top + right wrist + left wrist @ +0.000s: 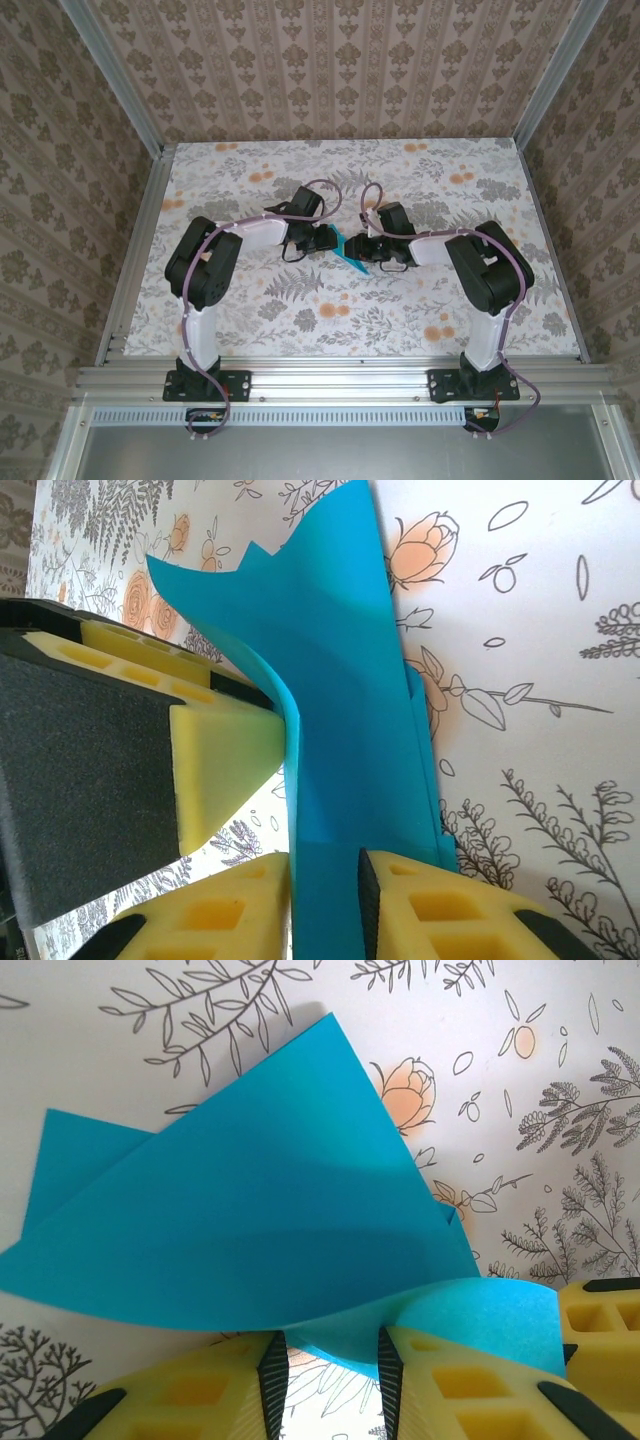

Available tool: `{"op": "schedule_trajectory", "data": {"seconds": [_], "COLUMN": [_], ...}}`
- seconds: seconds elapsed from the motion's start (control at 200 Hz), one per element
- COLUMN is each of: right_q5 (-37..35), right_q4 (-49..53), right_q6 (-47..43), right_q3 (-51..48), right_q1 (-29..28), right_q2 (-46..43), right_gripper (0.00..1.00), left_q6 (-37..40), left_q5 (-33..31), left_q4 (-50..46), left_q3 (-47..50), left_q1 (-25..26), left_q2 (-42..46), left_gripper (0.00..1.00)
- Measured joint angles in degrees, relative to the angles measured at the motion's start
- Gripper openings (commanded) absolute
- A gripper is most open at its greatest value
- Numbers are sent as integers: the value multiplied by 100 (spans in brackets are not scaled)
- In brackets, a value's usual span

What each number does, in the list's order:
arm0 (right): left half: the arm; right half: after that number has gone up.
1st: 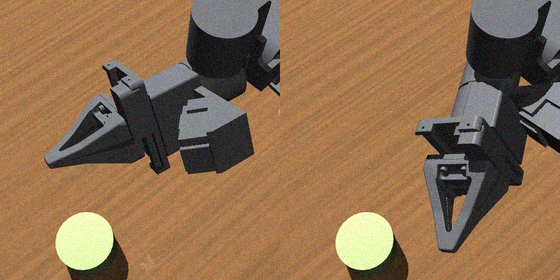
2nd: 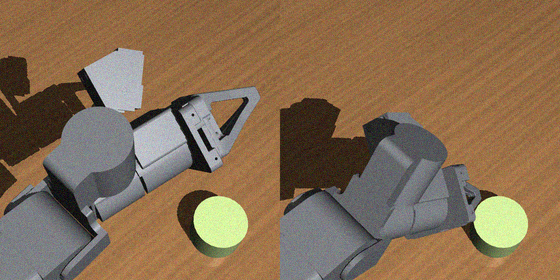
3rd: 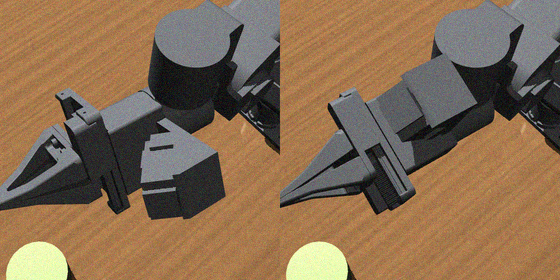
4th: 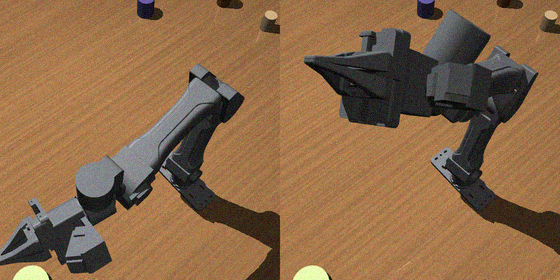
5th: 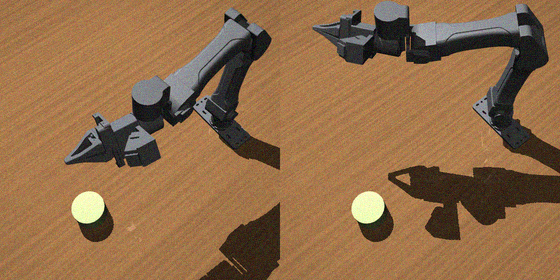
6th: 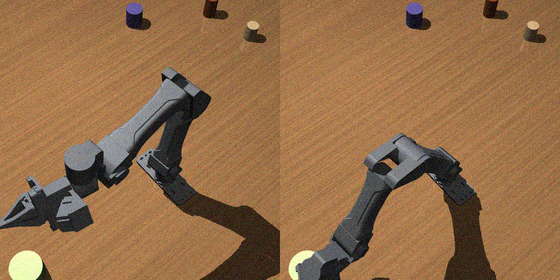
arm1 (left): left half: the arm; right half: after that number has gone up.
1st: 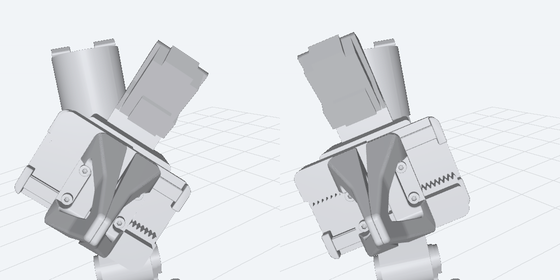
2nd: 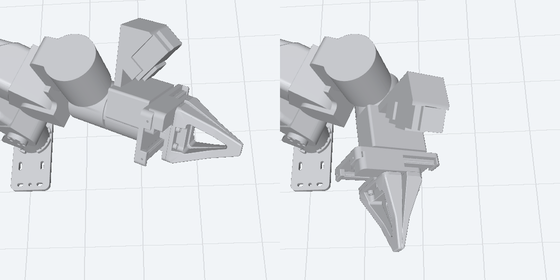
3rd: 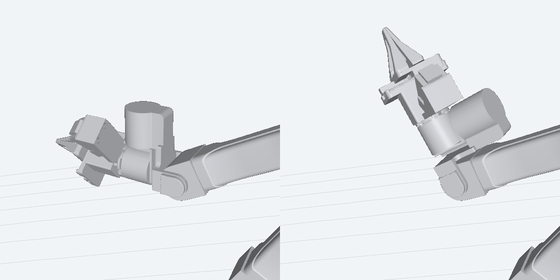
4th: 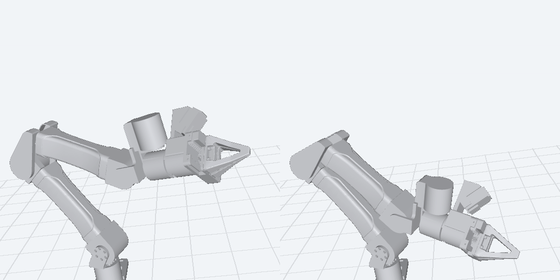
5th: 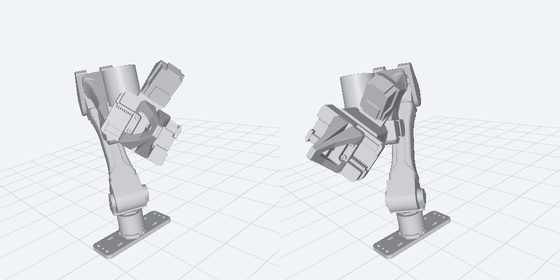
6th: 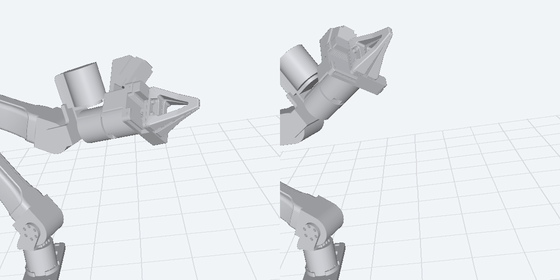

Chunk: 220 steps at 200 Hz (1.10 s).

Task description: Fold a paper plane with a square sheet of paper (pick it up from the middle)

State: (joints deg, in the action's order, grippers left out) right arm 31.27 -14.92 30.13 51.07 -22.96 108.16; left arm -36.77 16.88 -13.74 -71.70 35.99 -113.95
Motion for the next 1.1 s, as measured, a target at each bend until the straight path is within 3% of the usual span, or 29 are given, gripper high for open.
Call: {"op": "schedule_trajectory", "data": {"seconds": [0.245, 0.575, 1.1], "right_q5": [387, 675, 859], "right_q4": [-317, -940, -990], "right_q6": [245, 719, 411], "right_q3": [-28, -267, -262], "right_q1": [208, 334, 358], "right_q2": [247, 334, 398], "right_gripper": [14, 13, 14], "left_q6": [0, -4, -227], "left_q5": [2, -48, -61], "left_q4": [-2, 352, 1340], "left_q3": [-7, 186, 717], "left_q1": [0, 31, 31], "left_q2": [9, 289, 599], "left_gripper": [36, 39, 37]}}
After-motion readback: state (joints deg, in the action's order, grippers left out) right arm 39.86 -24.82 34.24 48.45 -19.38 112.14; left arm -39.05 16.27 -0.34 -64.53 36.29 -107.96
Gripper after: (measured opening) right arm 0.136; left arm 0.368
